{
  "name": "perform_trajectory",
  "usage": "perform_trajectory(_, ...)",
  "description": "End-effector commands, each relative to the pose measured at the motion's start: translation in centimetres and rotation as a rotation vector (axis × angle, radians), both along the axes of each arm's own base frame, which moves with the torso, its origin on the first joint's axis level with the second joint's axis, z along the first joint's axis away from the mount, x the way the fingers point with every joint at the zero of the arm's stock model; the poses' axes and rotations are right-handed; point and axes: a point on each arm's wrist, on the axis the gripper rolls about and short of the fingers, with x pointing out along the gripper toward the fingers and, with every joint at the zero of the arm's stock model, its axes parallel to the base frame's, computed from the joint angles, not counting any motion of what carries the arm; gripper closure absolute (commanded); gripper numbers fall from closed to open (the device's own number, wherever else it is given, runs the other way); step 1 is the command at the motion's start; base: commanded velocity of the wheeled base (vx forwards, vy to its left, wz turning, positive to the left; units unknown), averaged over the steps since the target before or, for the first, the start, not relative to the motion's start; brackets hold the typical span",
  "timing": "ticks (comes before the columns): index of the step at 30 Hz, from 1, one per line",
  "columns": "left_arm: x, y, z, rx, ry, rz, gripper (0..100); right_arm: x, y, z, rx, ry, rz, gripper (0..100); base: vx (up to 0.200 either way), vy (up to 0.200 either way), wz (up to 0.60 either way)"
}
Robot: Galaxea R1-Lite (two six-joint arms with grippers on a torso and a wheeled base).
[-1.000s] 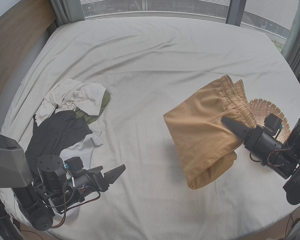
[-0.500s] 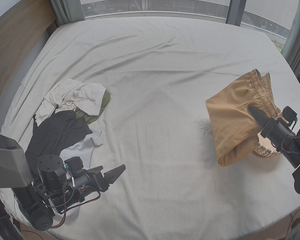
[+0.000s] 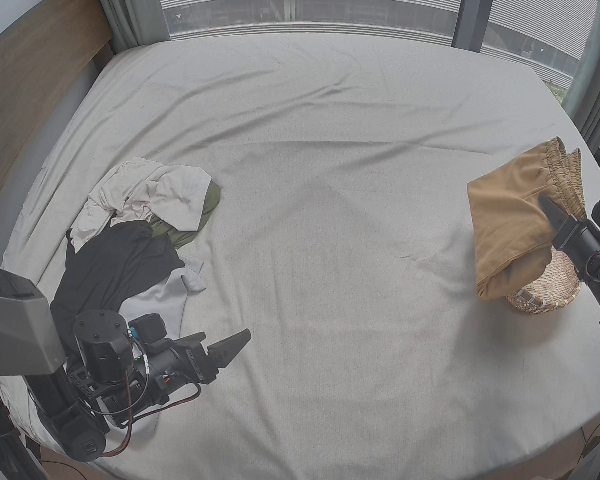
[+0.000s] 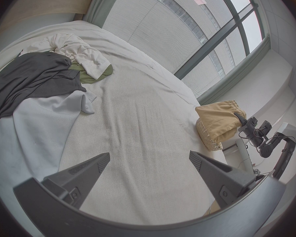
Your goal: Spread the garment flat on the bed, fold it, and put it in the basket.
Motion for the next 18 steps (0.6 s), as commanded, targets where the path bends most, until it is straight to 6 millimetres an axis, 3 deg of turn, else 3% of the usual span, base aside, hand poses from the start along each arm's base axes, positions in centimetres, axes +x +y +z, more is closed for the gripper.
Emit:
perform_trajectory(1,-0.1,0.0,-0.1,0.002,0.005,-0.002,0,1.3,-2.5,-1.0,-0.010,0.030,-0.088,100,0.000,0.000,0.00)
perform_trajectory(7,-0.2,0.0,-0.2,0.006,0.008,0.004,0,2.2,-4.3,-2.0,-0.010,0.059,-0.146,100,0.000,0.000,0.00)
perform_trajectory(14,-0.2,-0.1,-0.2,0.007,0.009,-0.001,0,2.3,-5.1,-2.8,-0.010,0.081,-0.172,100,0.000,0.000,0.00)
perform_trajectory(15,-0.2,-0.1,-0.2,0.007,0.009,-0.004,0,2.3,-5.1,-2.9,-0.011,0.082,-0.173,0,0.000,0.000,0.00)
perform_trajectory(18,-0.2,-0.2,-0.1,0.005,0.007,-0.004,0,2.0,-5.0,-2.7,-0.012,0.078,-0.173,0,0.000,0.000,0.00)
